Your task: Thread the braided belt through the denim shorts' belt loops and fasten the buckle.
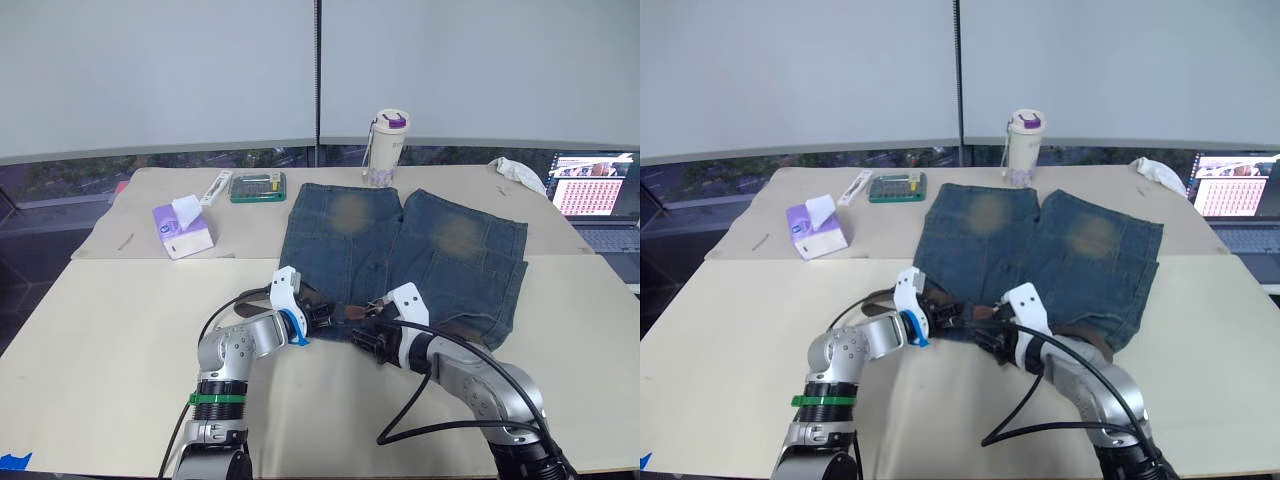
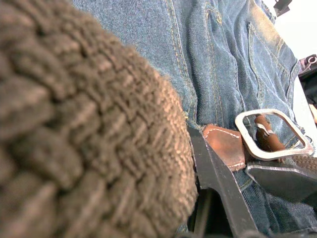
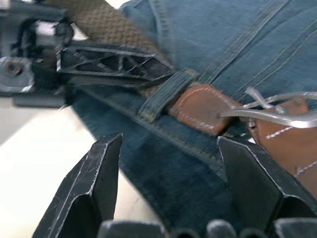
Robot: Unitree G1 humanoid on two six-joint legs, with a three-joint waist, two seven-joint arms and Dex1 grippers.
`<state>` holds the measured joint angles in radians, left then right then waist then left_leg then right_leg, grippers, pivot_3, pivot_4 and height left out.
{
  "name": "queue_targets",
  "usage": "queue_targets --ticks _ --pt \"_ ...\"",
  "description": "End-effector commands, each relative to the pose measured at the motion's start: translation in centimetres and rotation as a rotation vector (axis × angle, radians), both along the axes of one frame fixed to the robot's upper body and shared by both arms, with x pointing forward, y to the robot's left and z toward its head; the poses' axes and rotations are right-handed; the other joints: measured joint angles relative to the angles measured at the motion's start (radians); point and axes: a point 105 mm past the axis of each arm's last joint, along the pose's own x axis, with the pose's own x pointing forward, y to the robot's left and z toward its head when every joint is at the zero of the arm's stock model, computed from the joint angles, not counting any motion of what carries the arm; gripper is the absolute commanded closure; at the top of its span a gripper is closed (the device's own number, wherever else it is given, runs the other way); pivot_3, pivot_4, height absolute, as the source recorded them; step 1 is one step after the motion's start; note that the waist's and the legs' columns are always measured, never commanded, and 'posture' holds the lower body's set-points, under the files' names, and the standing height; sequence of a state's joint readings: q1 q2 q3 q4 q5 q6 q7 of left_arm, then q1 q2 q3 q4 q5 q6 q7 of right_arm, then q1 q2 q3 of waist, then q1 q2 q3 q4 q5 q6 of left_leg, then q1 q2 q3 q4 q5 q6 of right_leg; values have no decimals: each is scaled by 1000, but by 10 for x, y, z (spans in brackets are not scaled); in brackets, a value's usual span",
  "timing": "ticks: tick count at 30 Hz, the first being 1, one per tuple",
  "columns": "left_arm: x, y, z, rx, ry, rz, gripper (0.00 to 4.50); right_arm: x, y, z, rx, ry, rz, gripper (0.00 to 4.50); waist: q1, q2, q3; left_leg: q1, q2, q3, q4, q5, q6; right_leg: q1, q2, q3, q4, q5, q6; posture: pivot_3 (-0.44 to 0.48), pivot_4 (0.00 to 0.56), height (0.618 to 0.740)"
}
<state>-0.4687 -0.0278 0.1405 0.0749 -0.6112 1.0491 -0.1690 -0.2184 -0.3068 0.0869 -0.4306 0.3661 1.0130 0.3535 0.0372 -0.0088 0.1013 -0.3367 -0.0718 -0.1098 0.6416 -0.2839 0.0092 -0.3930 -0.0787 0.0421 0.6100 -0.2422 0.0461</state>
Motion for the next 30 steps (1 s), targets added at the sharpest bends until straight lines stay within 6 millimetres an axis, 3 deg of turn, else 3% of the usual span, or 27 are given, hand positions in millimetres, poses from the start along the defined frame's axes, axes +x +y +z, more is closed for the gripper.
queue_targets --ticks 1,12,13,17,26,29,30 --pt "-3 -3 -1 -9 -16 -27 4500 7 -2 4 43 6 -82 1103 -3 0 0 0 0 0 0 0 0 0 0 0 0 0 0 0 150 740" --pt "-5 -3 0 -11 -39 -41 4500 18 11 11 291 80 -192 1103 -20 1 -1 0 1 -1 -1 -3 5 -1 1 0 1 0 0 0 150 740" --pt "-5 -2 0 -9 -41 -40 4500 17 11 11 295 87 -193 1622 -21 1 -1 0 1 -1 -1 -3 5 -1 1 0 1 0 0 0 150 740" --pt "-6 -3 0 -12 -44 -40 4500 16 12 3 244 112 -183 2891 -23 2 -1 0 0 -1 -1 -3 5 -1 1 0 1 0 0 0 150 740" --pt "-6 -4 -1 -12 -56 -40 4500 19 14 -3 162 116 -167 2891 -26 3 -2 1 1 -1 -2 -3 5 -1 1 0 1 0 0 0 150 740" --pt "-7 -4 -1 -13 -60 -40 4500 19 12 -5 135 115 -176 2149 -27 3 -2 1 1 -1 -2 -3 5 -1 1 0 1 0 0 0 150 740" --pt "-7 -4 -1 -14 -61 -40 4500 19 10 -5 127 114 -183 1681 -27 3 -2 1 1 -1 -2 -3 5 -1 1 0 1 0 0 0 150 740"
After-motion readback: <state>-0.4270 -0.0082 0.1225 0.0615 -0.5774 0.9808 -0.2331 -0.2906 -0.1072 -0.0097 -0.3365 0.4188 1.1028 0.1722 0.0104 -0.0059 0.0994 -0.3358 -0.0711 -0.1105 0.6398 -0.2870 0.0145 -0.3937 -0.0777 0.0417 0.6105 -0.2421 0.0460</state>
